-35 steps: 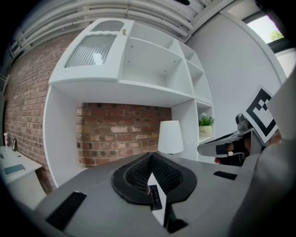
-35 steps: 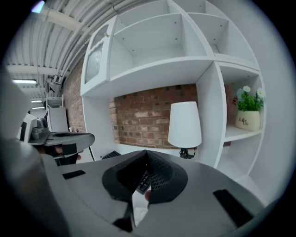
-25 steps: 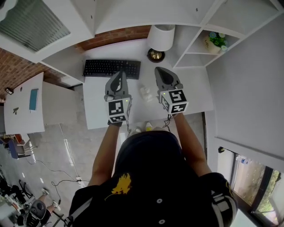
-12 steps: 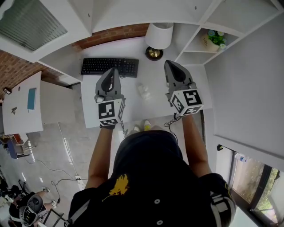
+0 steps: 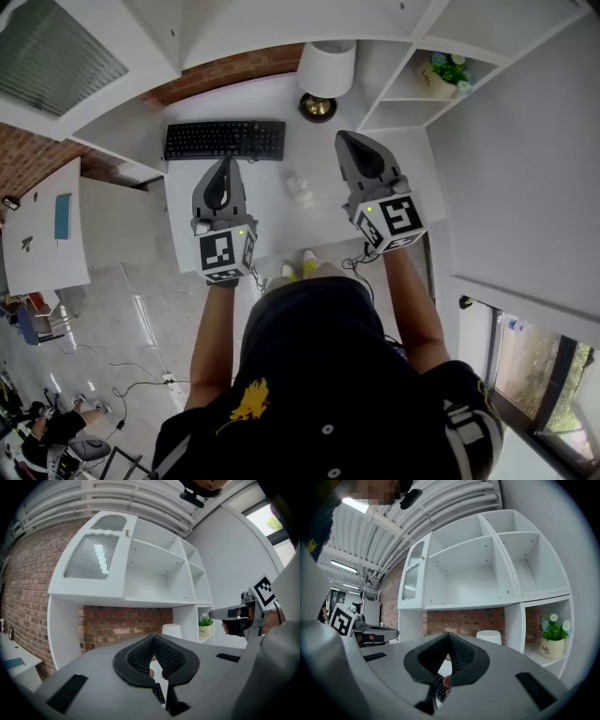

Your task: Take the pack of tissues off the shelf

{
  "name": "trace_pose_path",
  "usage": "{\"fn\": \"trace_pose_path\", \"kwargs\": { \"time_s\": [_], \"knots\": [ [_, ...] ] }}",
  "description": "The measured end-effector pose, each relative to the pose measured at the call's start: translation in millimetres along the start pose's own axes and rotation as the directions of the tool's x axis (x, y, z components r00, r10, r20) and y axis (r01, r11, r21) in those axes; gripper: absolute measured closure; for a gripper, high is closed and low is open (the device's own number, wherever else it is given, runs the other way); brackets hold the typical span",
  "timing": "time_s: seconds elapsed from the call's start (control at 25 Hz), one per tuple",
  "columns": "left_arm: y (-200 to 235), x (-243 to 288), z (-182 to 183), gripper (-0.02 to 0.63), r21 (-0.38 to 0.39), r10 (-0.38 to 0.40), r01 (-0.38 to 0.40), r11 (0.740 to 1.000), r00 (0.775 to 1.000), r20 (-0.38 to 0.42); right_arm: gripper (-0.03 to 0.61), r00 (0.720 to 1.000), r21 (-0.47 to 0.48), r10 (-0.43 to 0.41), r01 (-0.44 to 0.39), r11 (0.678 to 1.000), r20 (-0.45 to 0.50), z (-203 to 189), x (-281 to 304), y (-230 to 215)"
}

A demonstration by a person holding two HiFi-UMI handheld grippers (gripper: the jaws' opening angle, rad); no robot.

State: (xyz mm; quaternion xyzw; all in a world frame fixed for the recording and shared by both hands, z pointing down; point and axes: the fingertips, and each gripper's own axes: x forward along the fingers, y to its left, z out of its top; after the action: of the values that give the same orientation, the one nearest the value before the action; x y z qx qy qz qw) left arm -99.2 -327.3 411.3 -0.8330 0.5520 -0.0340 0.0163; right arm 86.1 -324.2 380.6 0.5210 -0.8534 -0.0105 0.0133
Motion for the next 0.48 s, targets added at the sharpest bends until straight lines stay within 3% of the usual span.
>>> {"fn": "trace_pose_path", "kwargs": {
  "time_s": [0.48],
  "knots": [
    [6.4, -10.4, 4.8, 0.595, -0.012, -0.007, 0.008, 1.000, 1.000, 0.019, 0.575, 1.000, -0.004, -0.015, 0.015, 1.000, 0.000, 4.0, -12.8, 3.9]
  ]
}}
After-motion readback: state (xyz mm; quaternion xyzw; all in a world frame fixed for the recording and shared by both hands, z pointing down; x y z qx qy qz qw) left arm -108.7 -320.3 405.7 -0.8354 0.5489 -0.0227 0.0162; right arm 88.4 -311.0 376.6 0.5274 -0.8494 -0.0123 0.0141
